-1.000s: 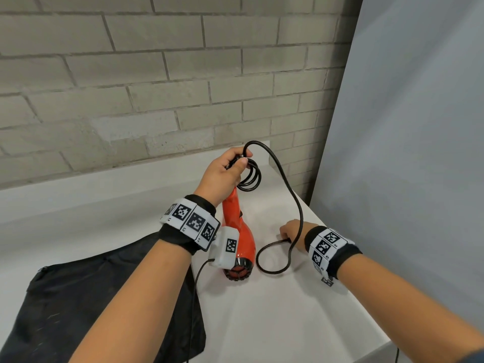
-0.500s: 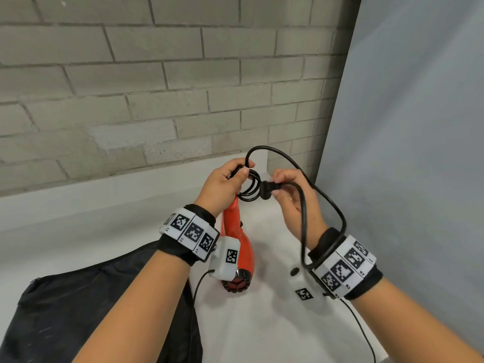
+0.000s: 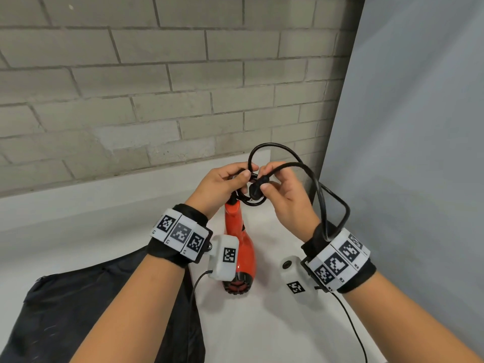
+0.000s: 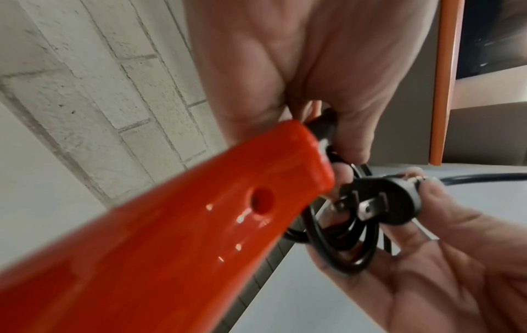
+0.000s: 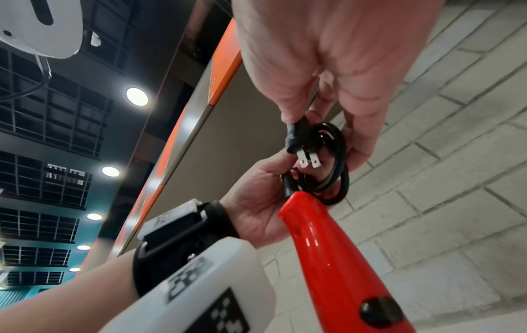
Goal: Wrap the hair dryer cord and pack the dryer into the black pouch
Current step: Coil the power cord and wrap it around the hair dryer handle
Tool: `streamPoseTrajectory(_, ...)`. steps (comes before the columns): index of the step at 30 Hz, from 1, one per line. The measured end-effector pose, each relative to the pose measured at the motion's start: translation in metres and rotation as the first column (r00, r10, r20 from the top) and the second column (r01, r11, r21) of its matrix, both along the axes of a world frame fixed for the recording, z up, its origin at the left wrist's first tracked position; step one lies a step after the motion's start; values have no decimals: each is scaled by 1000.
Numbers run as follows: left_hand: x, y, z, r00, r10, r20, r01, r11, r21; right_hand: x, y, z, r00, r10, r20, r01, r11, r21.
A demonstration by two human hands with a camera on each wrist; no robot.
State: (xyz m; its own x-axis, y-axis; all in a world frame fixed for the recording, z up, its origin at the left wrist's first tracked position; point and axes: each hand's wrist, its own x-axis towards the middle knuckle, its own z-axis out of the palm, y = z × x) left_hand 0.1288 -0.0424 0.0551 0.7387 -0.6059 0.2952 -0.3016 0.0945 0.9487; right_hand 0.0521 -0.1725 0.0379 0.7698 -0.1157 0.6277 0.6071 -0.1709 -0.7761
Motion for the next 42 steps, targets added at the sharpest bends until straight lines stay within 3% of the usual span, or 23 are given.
streamPoseTrajectory(5, -4, -4, 2, 991, 7, -137, -27, 990, -140, -5, 2, 12, 998, -60, -15, 60, 998, -13)
streamPoseTrajectory(8, -5, -6, 1, 991, 10, -132, -31, 986, -162, -7, 6, 13, 989, -148, 3, 147, 980, -132)
streamPoseTrajectory(12, -8, -11, -1, 994, -11, -112, -7, 987, -158, 0, 9, 4, 936, -337, 104, 353, 882, -312)
streamPoseTrajectory(16, -11, -14, -1, 990, -32, -136, 9, 986, -168, 6, 11, -3, 873, -455, 176, 487, 792, -368)
streamPoseTrajectory(21, -13, -16, 0, 991, -59, -119, 41, 988, -148, 14, 9, -2, 900, -423, -111, 379, 881, -282)
streamPoseTrajectory(25, -12, -16, 1, 997, -41, -61, 34, 993, -115, 17, -2, 1, 912, -390, -130, 302, 850, -431)
streamPoseTrajectory(30, -11, -16, 0, 994, 6, -108, -26, 982, -185, 16, -25, -22, 936, -287, -204, 122, 808, -577)
streamPoseTrajectory(33, -9, -18, -1, 993, 73, -93, -91, 975, -203, 17, -41, -58, 829, -392, -398, 24, 737, -676)
streamPoseTrajectory(36, -9, -18, -3, 984, 135, -114, -157, 963, -221, 14, -57, -94, 534, -600, -596, -142, 631, -763)
streamPoseTrajectory(37, -9, -17, -3, 981, 149, -122, -173, 958, -227, 13, -58, -99, 430, -663, -613, -223, 580, -783)
streamPoseTrajectory(38, -9, -16, -3, 979, 158, -127, -184, 955, -232, 12, -59, -102, 372, -709, -600, -287, 527, -800)
streamPoseTrajectory(40, -10, -16, -3, 978, 159, -133, -187, 954, -234, 11, -56, -99, 354, -747, -563, -304, 478, -824)
streamPoseTrajectory(42, -10, -16, -2, 979, 146, -142, -177, 956, -235, 13, -50, -86, 436, -729, -529, -167, 512, -843)
